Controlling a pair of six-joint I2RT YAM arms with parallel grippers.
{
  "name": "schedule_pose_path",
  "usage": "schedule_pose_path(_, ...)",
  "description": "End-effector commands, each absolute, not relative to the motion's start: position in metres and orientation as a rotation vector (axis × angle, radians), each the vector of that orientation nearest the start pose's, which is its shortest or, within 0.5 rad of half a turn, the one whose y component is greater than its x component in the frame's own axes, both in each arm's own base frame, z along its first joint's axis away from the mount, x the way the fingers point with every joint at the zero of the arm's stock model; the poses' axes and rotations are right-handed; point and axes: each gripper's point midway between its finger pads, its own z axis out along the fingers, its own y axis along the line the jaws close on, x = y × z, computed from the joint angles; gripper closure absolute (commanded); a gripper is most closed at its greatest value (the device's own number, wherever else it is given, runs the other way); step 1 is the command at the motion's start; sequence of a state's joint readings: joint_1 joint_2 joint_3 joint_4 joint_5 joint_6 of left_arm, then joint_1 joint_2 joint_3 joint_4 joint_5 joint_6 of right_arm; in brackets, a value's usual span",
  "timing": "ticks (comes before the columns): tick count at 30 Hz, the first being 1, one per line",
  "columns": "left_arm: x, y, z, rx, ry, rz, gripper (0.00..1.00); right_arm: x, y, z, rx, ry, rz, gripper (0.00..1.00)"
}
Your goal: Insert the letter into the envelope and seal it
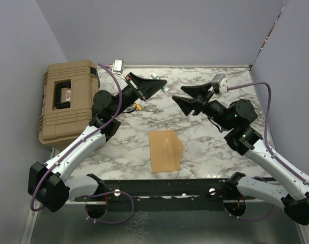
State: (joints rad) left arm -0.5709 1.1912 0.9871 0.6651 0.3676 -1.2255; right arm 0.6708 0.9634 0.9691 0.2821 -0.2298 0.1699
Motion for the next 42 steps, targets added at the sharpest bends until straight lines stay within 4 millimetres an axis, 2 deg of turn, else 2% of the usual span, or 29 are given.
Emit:
schedule_pose_path(1,0.266,-0.286,0.466,-0.039,1.318,-1.733,1.0,0.26,0.267,0.43,-0.672,1.055,0.615,0.43)
schedule_pose_path(5,0.267,-0.291,0.463,-0.012,1.337,-1.739,1.0,0.257,0.291,0.427,-0.739,1.026,0.566,0.44)
schedule_pose_path(8,0.267,-0.293,0.465,0.011,1.343,-1.737,1.0,0.263,0.298,0.43,-0.711,1.028,0.545,0.45)
schedule_pose_path(13,0.265,-0.291,0.459,0.024,1.361,-1.694,1.0,0.27,0.3,0.442,-0.643,1.023,0.544,0.51)
schedule_pose_path(18,0.265,-0.289,0.447,0.013,1.39,-1.669,1.0,0.266,0.299,0.447,-0.623,1.018,0.572,0.45)
schedule_pose_path(22,0.265,-0.288,0.445,0.027,1.396,-1.643,1.0,0.26,0.305,0.448,-0.666,1.013,0.596,0.45)
schedule_pose_path(25,0.266,-0.29,0.442,0.038,1.405,-1.642,1.0,0.261,0.308,0.445,-0.681,1.028,0.602,0.56)
schedule_pose_path(29,0.263,-0.29,0.443,0.056,1.401,-1.637,1.0,0.263,0.311,0.44,-0.678,1.068,0.621,0.89)
schedule_pose_path(31,0.262,-0.289,0.445,0.064,1.393,-1.636,1.0,0.266,0.312,0.432,-0.67,1.119,0.632,0.94)
schedule_pose_path(33,0.26,-0.289,0.449,0.082,1.38,-1.634,1.0,0.265,0.309,0.43,-0.632,1.142,0.659,0.94)
schedule_pose_path(34,0.259,-0.289,0.45,0.09,1.37,-1.634,1.0,0.263,0.306,0.429,-0.613,1.153,0.673,0.9)
schedule_pose_path(36,0.257,-0.287,0.453,0.093,1.35,-1.636,1.0,0.261,0.302,0.424,-0.592,1.169,0.684,0.71)
schedule_pose_path(37,0.257,-0.287,0.454,0.093,1.34,-1.636,1.0,0.261,0.299,0.422,-0.577,1.176,0.683,0.65)
schedule_pose_path(40,0.259,-0.288,0.456,0.093,1.327,-1.64,1.0,0.261,0.293,0.417,-0.553,1.201,0.675,0.63)
schedule_pose_path(42,0.258,-0.29,0.456,0.104,1.328,-1.647,1.0,0.26,0.293,0.414,-0.561,1.216,0.679,0.69)
